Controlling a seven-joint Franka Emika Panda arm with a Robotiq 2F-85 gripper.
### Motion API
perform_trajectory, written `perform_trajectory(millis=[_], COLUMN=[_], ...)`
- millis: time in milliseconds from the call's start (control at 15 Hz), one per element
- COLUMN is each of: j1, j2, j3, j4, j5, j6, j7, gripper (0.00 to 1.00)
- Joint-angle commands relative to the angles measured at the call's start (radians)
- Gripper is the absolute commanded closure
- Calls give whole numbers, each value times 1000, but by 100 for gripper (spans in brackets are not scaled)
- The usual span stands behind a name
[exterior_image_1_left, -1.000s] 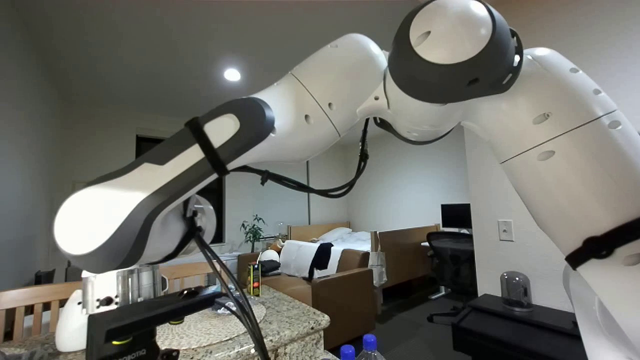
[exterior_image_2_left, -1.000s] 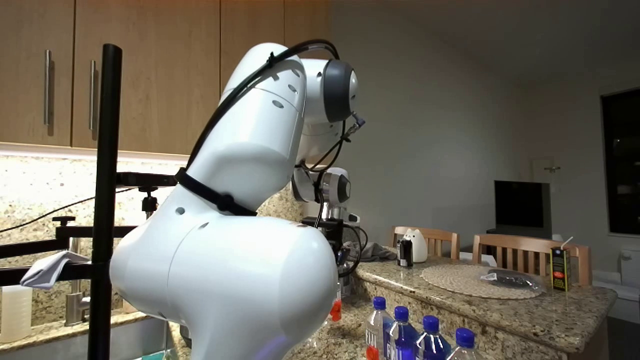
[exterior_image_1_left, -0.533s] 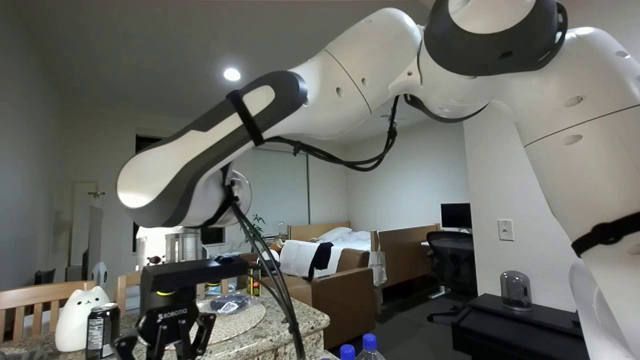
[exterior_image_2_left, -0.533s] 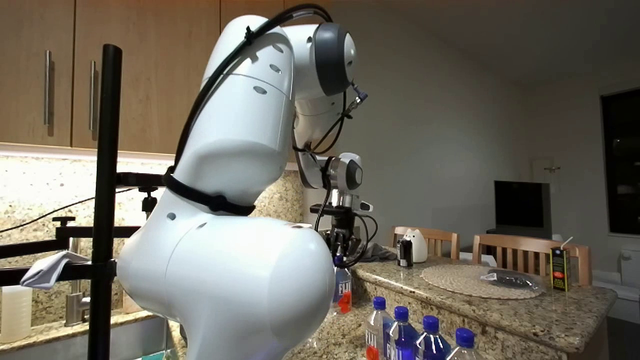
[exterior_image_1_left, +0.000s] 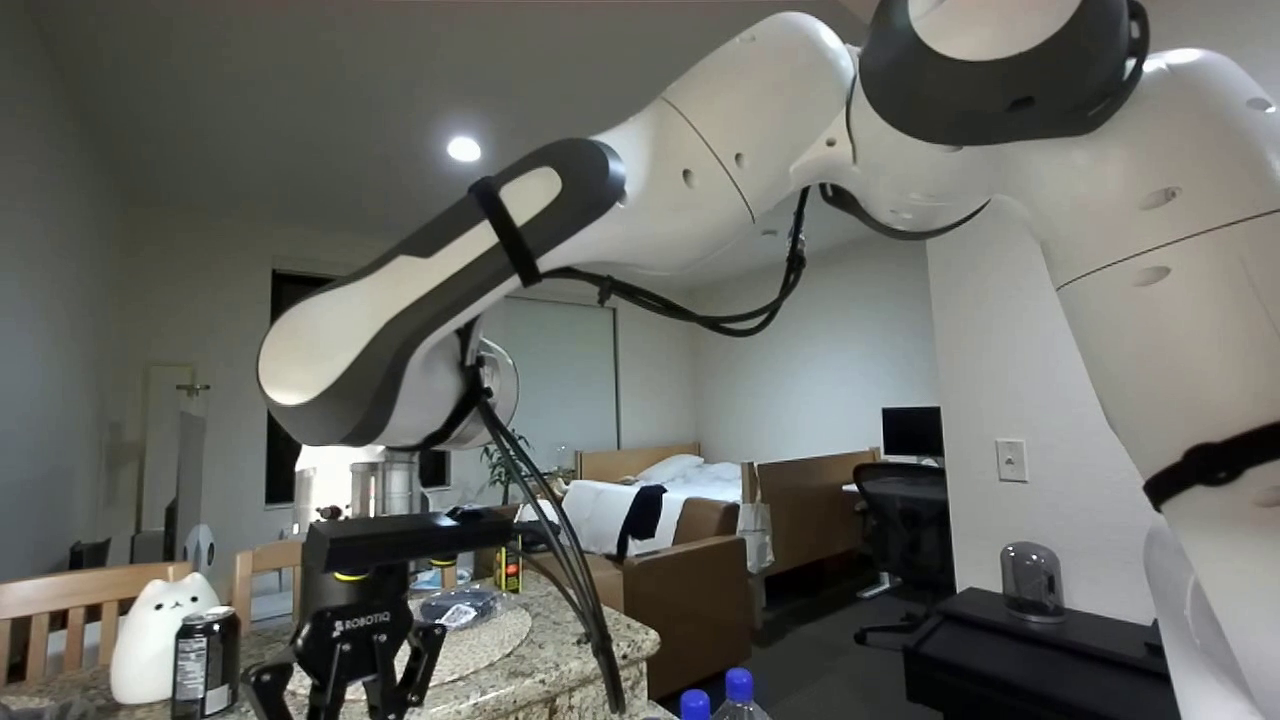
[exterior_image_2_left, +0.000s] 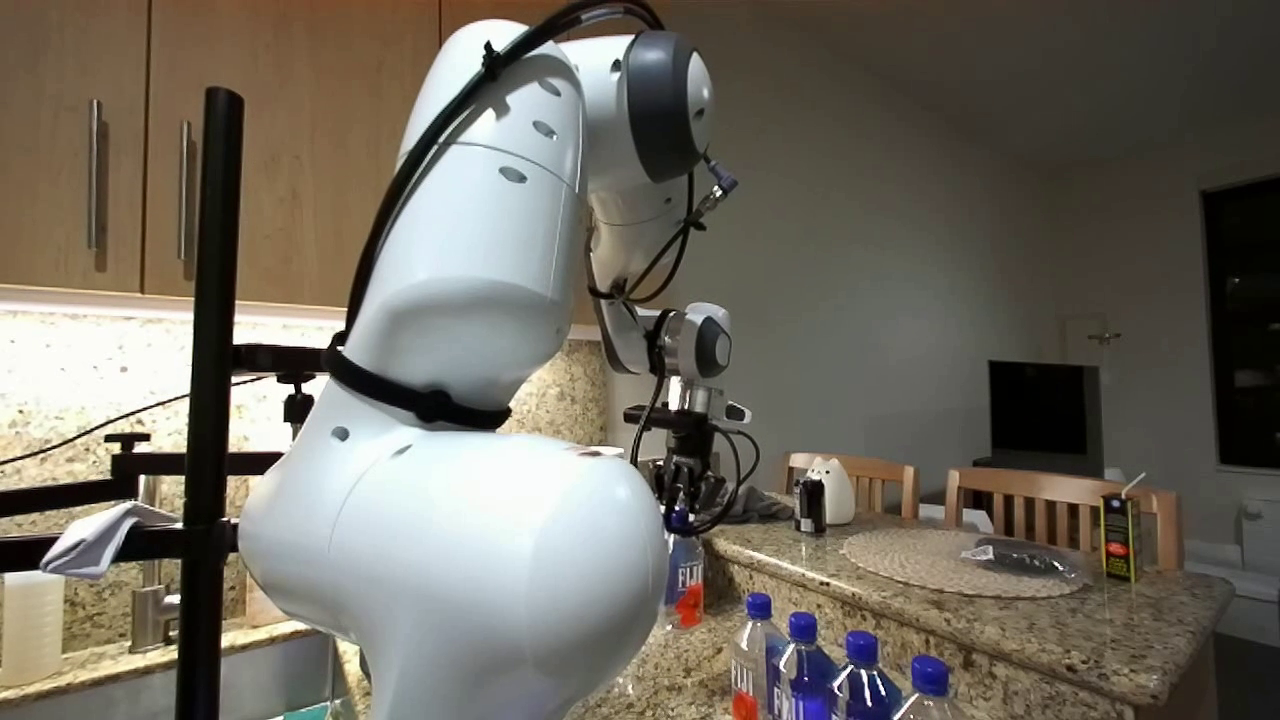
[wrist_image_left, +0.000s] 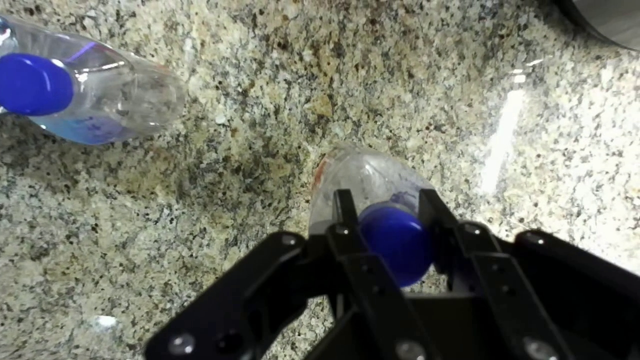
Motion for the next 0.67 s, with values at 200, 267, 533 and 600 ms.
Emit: perform_trajectory(millis=[200,267,533,600], j1=[11,15,37,38], j2=[12,19,20,18], j3=[3,1,-11,-10], j4=[-13,-10,-31,-46], j5=[-47,-52,-89,-75], j6=[39,36,73,90], j7=[130,166,403,455], gripper=[86,86,85,85])
